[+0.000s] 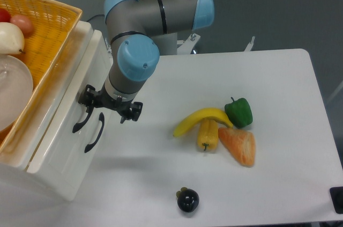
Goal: Slide the top white drawer open
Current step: 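Pull the upper drawer handle outward away from the cabinet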
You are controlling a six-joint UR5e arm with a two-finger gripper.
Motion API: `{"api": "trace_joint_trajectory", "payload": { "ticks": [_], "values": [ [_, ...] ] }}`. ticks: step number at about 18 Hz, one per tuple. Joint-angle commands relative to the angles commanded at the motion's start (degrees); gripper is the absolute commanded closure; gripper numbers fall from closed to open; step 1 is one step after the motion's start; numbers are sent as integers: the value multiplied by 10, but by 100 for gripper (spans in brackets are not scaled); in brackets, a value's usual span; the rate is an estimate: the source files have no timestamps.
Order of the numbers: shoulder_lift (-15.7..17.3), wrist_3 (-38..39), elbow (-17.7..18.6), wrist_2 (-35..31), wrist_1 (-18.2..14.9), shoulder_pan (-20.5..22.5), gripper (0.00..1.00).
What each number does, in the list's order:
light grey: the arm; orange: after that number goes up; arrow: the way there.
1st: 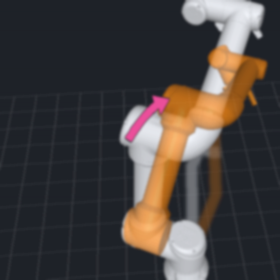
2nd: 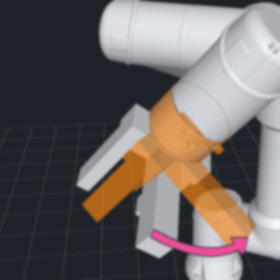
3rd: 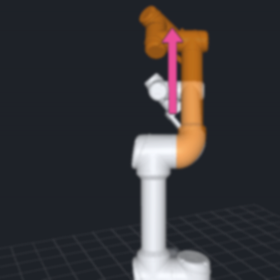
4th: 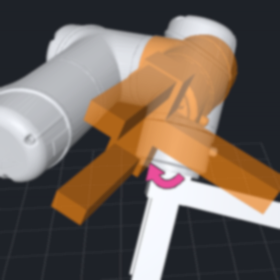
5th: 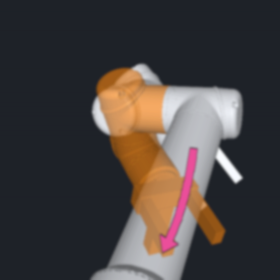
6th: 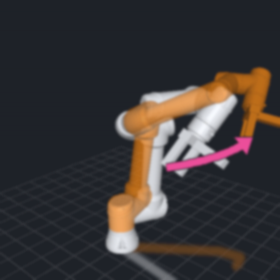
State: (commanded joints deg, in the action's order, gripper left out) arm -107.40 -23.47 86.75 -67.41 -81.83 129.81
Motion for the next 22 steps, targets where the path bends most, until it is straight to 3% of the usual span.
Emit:
{"api": "trace_joint_trajectory", "payload": {
  "ticks": [22],
  "values": [
    [-12, -35, -15, -7, 2, 27, 0]
  ]
}}
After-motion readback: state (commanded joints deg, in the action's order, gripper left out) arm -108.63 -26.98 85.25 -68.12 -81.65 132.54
